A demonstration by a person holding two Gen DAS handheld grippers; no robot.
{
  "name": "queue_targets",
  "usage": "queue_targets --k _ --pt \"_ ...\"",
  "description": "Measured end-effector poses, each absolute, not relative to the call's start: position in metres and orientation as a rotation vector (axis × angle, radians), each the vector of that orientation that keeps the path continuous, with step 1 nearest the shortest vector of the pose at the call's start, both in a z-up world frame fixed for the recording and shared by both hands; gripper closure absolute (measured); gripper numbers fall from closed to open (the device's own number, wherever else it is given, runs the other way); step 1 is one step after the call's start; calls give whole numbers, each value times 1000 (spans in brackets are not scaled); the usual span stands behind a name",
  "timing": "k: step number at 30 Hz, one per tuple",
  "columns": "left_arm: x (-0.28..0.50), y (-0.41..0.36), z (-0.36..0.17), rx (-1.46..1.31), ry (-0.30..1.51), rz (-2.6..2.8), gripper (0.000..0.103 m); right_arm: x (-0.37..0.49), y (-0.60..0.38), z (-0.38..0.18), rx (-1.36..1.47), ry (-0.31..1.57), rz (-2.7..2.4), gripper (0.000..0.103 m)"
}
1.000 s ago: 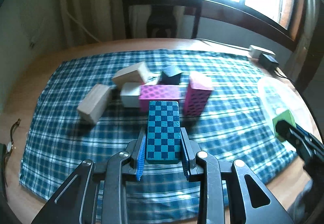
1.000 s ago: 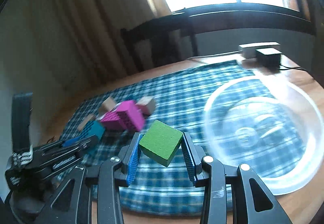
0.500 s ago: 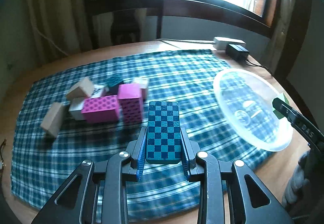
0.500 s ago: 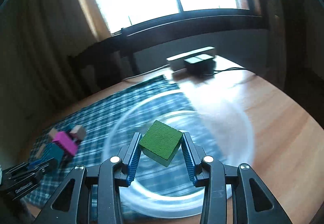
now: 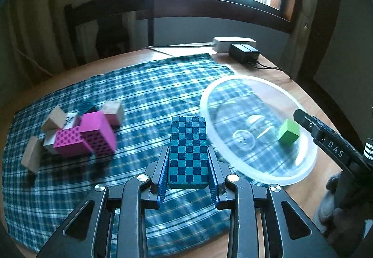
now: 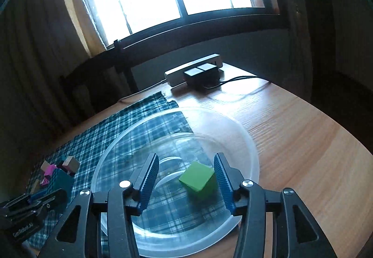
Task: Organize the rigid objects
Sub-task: 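Carry the green cube into the clear bowl and release it with the right gripper, then lower the teal checkered block into the bowl and open the left gripper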
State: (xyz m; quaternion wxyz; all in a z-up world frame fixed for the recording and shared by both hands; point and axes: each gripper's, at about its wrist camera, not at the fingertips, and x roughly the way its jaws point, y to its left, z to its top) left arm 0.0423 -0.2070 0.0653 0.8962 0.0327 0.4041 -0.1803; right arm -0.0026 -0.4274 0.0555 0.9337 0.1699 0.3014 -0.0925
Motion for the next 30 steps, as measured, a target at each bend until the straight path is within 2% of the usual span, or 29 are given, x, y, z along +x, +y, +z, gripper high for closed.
queue_targets --k 11,15,22,24,26,27,30 --pt "48 -245 63 78 851 -471 72 -10 -445 56 416 587 -258 50" --pt "52 -257 60 73 857 -494 72 -11 -447 56 419 581 -264 46" --pt "63 -270 58 28 834 -501 71 -11 -446 57 409 576 -264 46" --pt "66 -270 60 7 817 -506 66 -10 -446 57 409 580 -262 46" --pt "66 -268 61 -8 807 -511 43 -11 -446 57 412 579 -264 46" --pt "65 -266 62 -10 794 -497 39 -10 -446 57 413 580 -265 46" --pt "66 -260 61 -8 797 -472 38 -10 -447 56 414 584 -262 46"
